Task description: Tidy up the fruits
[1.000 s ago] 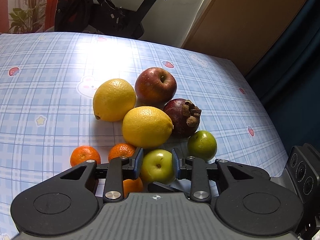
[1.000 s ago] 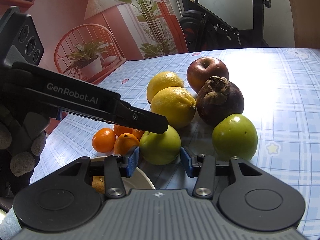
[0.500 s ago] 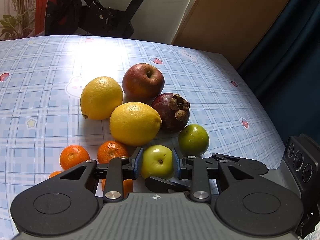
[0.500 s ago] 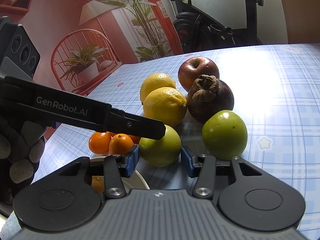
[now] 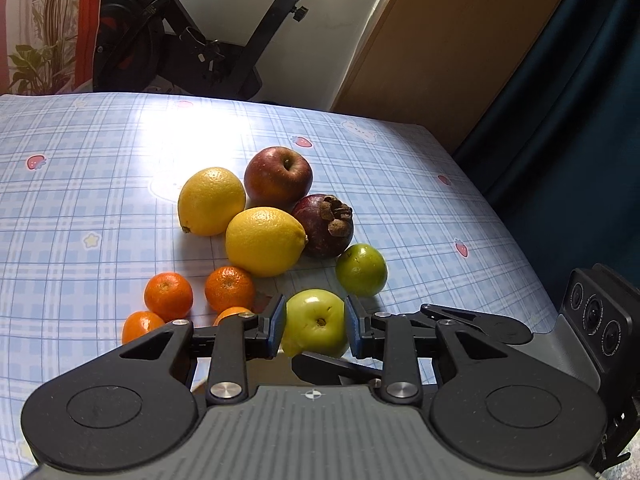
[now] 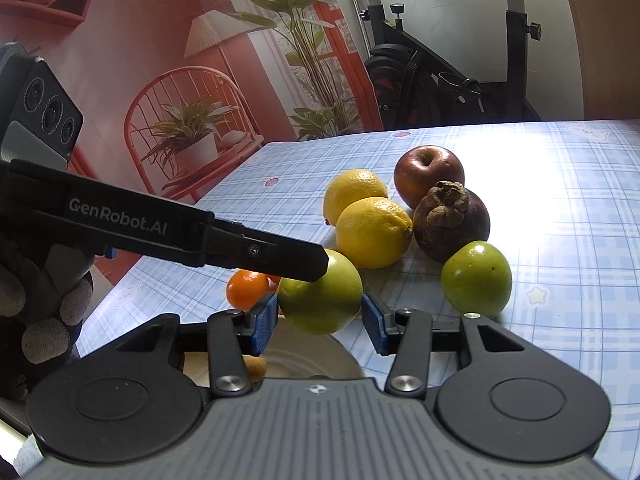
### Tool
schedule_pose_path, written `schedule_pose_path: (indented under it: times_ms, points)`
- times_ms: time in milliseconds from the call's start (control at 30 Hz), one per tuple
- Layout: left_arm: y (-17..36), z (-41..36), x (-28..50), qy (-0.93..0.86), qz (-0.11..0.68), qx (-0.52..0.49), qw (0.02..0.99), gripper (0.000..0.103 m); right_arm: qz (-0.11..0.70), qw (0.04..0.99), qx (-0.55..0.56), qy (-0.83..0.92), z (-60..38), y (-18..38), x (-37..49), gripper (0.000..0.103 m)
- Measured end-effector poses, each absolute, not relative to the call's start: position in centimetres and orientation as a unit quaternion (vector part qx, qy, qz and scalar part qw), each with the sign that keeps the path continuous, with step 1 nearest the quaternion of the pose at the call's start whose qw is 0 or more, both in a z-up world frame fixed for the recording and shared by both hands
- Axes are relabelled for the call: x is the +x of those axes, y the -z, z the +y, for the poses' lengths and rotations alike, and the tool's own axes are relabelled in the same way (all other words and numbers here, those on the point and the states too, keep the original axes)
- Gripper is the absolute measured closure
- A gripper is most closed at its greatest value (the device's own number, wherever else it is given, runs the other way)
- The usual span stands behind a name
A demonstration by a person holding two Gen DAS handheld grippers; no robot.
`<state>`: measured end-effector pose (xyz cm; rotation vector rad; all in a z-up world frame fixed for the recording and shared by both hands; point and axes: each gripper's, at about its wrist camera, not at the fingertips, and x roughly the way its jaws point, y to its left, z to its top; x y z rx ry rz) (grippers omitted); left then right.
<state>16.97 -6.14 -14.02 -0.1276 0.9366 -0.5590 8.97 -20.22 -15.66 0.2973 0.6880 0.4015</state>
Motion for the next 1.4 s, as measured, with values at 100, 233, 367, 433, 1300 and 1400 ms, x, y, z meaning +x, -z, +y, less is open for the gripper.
schedule_pose_path:
  times_ms: [100,233,367,433,1300,1400]
  points:
    - [13.7,-4.8,15.4,0.260,0.446,-0.062,0.854,0.070,0.339,0.907,0.138,-0.208,-18.8,15.2,8.0,0.054]
    - [13.8,-2.9,13.4,0.254,0.450,-0.069,0.853,0.070,0.351,0.897,0.141,-0.229,-17.2,15.2,7.0,0.054]
    - [14.5,-1.1,12.2,0.243,0.456,-0.080,0.853,0.070,0.366,0.889,0.132,-0.242,-15.5,15.6,6.8,0.054]
    - [14.8,-0.4,12.0,0.237,0.459,-0.085,0.852,0.070,0.373,0.885,0.125,-0.248,-14.7,15.9,6.9,0.054]
    - [17.3,0.5,13.4,0.218,0.464,-0.091,0.853,0.070,0.369,0.891,0.096,-0.248,-13.4,18.4,8.1,0.054]
    - [17.4,0.5,13.3,0.219,0.464,-0.091,0.854,0.070,0.367,0.893,0.088,-0.246,-13.3,18.3,7.9,0.054]
